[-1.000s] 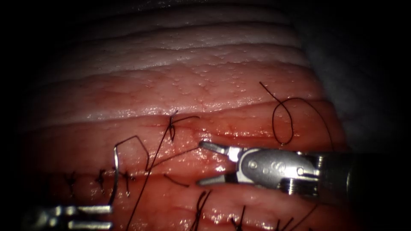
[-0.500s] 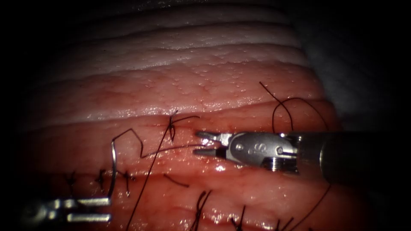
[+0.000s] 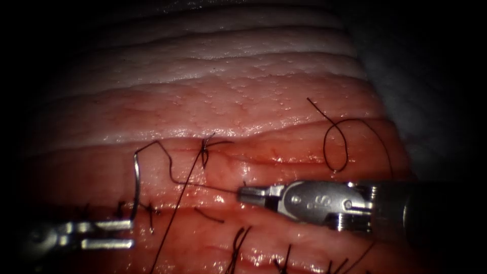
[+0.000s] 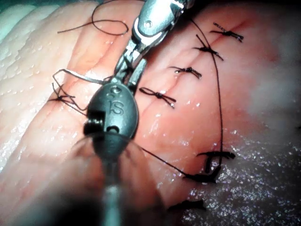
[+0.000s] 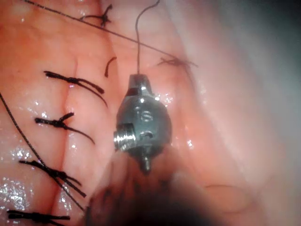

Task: Wound Closure
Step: Grab and pull suture through wound with right end-effector until short tail remains

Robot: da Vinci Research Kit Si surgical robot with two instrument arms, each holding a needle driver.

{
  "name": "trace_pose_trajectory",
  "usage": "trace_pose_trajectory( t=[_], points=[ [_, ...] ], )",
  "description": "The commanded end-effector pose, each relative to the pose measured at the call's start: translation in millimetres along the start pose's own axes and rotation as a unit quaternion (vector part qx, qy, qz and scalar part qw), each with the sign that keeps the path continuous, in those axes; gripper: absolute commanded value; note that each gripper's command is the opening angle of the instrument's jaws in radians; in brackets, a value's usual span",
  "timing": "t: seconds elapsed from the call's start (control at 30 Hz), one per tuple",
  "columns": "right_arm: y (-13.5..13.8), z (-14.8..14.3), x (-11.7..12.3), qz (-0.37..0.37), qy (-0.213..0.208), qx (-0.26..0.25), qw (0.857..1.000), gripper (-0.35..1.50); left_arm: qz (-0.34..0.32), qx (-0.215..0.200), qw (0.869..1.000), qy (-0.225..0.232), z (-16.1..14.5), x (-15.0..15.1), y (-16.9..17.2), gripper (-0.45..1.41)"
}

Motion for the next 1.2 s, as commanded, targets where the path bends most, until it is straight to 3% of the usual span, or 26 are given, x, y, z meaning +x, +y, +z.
trace_pose_trajectory(
  t=[0.03, 0.27, 0.5, 0.53, 0.6, 0.63, 0.77, 0.97, 1.2],
  points=[
    [-3.0, 0.2, 1.3, -0.002, 0.006, 0.011, 1.000, -0.35, 0.001, 0.000, 1.000, 0.000, 0.7, -0.6, 0.1, -0.45],
    [-8.0, -0.1, 4.8, -0.006, 0.015, 0.018, 1.000, -0.35, 0.004, -0.004, 1.000, 0.004, 0.7, -0.2, 1.5, -0.45],
    [-8.9, 0.5, 6.3, -0.033, 0.035, 0.023, 0.999, -0.35, 0.004, -0.005, 1.000, 0.003, 0.0, 0.6, 2.2, -0.45],
    [-8.5, 0.6, 6.2, -0.054, 0.041, 0.018, 0.998, -0.28, 0.004, -0.005, 1.000, 0.003, -0.1, 0.6, 2.2, -0.45],
    [-6.2, 0.6, 5.8, -0.108, 0.061, -0.002, 0.992, 0.96, 0.004, -0.008, 1.000, 0.004, -0.5, 0.6, 2.1, -0.45],
    [-5.1, 0.4, 5.5, -0.119, 0.069, -0.009, 0.990, 1.11, 0.004, -0.007, 1.000, 0.002, -0.6, 0.6, 2.0, -0.45],
    [-1.5, -0.1, 4.4, -0.141, 0.079, -0.025, 0.987, 1.26, 0.010, 0.009, 1.000, -0.007, -1.5, 0.6, 1.3, -0.45],
    [2.8, 0.1, 2.7, -0.149, 0.071, -0.038, 0.985, 1.28, 0.007, 0.039, 0.999, -0.017, -3.0, 0.0, -0.4, -0.45],
    [5.9, 2.1, 0.3, -0.157, 0.064, -0.052, 0.984, 1.31, 0.006, 0.057, 0.998, -0.023, -3.4, -0.4, -1.3, -0.45]
  ],
)
